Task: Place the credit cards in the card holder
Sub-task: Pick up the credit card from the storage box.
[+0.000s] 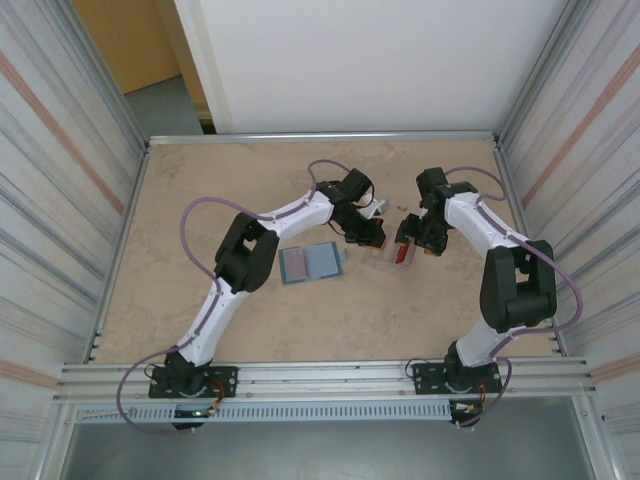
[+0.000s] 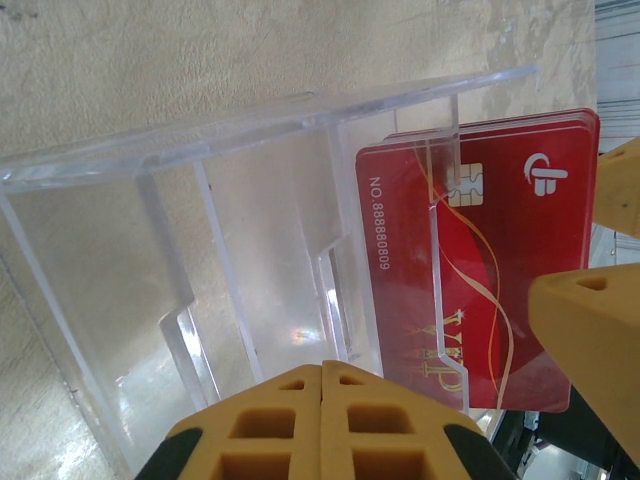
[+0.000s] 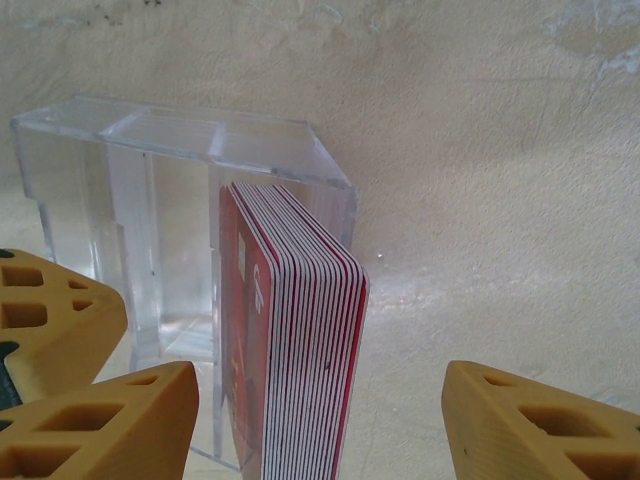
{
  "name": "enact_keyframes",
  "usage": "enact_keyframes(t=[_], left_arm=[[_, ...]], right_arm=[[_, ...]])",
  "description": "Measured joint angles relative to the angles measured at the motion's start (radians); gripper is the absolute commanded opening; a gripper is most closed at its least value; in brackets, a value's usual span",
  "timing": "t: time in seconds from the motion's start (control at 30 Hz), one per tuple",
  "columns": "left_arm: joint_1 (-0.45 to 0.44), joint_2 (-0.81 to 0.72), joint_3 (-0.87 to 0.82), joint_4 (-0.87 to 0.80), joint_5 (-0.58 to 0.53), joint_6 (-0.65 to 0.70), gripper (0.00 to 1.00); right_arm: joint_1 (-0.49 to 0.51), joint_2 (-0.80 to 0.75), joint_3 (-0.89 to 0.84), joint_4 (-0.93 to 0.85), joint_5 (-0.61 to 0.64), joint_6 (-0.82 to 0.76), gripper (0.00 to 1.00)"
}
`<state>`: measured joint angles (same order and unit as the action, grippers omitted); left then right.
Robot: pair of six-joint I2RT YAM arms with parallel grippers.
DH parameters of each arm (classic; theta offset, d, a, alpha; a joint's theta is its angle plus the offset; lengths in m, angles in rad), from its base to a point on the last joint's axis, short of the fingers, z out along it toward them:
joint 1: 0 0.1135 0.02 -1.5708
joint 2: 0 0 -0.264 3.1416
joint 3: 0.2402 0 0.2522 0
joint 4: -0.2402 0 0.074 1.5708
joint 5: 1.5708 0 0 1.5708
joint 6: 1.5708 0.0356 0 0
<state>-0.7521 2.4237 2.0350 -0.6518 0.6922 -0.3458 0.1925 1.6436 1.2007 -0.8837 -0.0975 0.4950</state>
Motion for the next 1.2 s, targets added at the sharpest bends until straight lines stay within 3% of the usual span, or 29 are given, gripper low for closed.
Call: enact_keyframes(t=[0.6,1.07,1.2], left_arm=[[0.005,0.002,-0.006,0.012,0.019,-0.026,0.00],[0.005,0.002,-0.008,0.015,0.022,-0.030,0.00],[0.005,0.002,-0.008,0.016,0.022,-0.030,0.00]], right_arm=[[-0.001,0.027,0.000,-0.010,0.022,-0.009,0.53],[-0.003,0.000,0.015,-0.052,0.030,-0.010,0.50],[-0.003,-0.002,0.015,-0.052,0.026,-0.011,0.43]])
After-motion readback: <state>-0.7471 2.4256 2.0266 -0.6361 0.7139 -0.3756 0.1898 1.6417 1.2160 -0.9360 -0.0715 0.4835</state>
